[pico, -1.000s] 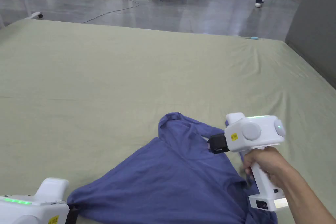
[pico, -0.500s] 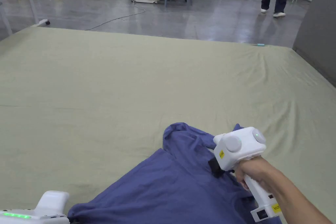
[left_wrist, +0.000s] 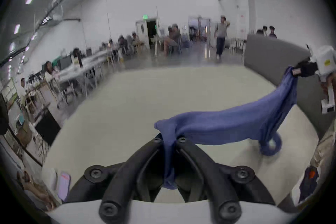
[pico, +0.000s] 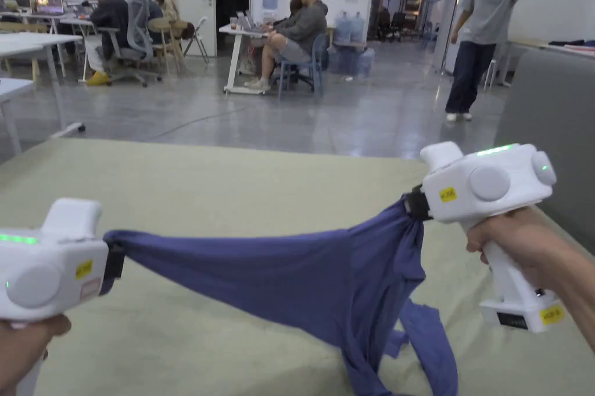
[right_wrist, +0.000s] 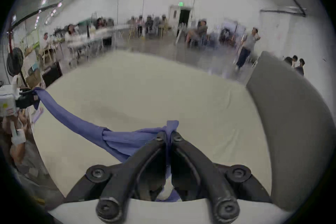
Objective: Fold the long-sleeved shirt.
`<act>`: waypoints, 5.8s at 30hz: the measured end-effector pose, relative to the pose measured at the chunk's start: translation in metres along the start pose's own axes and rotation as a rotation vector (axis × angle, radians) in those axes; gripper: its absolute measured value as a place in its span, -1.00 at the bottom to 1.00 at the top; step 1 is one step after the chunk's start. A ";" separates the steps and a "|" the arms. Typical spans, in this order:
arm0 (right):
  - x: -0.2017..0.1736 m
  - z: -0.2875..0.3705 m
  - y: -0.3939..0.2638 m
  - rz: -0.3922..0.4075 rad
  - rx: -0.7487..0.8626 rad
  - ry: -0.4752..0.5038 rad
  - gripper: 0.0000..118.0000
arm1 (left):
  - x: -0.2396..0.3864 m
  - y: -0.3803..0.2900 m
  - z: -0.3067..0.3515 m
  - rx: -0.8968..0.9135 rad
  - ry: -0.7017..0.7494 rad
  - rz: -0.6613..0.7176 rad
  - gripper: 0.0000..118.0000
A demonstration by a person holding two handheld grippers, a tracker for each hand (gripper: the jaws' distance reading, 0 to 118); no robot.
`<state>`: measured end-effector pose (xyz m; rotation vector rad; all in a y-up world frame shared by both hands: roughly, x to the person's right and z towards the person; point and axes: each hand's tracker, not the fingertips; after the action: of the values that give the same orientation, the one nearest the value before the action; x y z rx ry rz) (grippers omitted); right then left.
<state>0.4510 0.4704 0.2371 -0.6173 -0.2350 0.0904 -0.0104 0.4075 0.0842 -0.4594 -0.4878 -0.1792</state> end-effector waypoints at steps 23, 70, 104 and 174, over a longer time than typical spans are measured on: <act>0.063 0.054 0.211 -0.097 0.260 -0.196 -1.00 | 0.011 0.298 -0.029 0.234 -0.020 0.104 -0.98; -0.097 0.068 -0.367 -0.233 -0.365 -0.094 0.77 | 0.004 -0.284 0.053 -0.395 -0.241 -0.037 0.84; -0.099 0.080 -0.340 -0.254 -0.302 -0.017 -1.00 | 0.026 -0.288 0.013 -0.600 0.088 0.191 -0.27; 0.086 -0.095 -0.002 -0.393 -0.034 -0.148 -0.95 | 0.014 0.102 -0.150 -0.004 -0.125 0.413 -1.00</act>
<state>0.5580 0.4291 0.1796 -0.5891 -0.4979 -0.2482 0.0915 0.4271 -0.0659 -0.5668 -0.5041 0.2471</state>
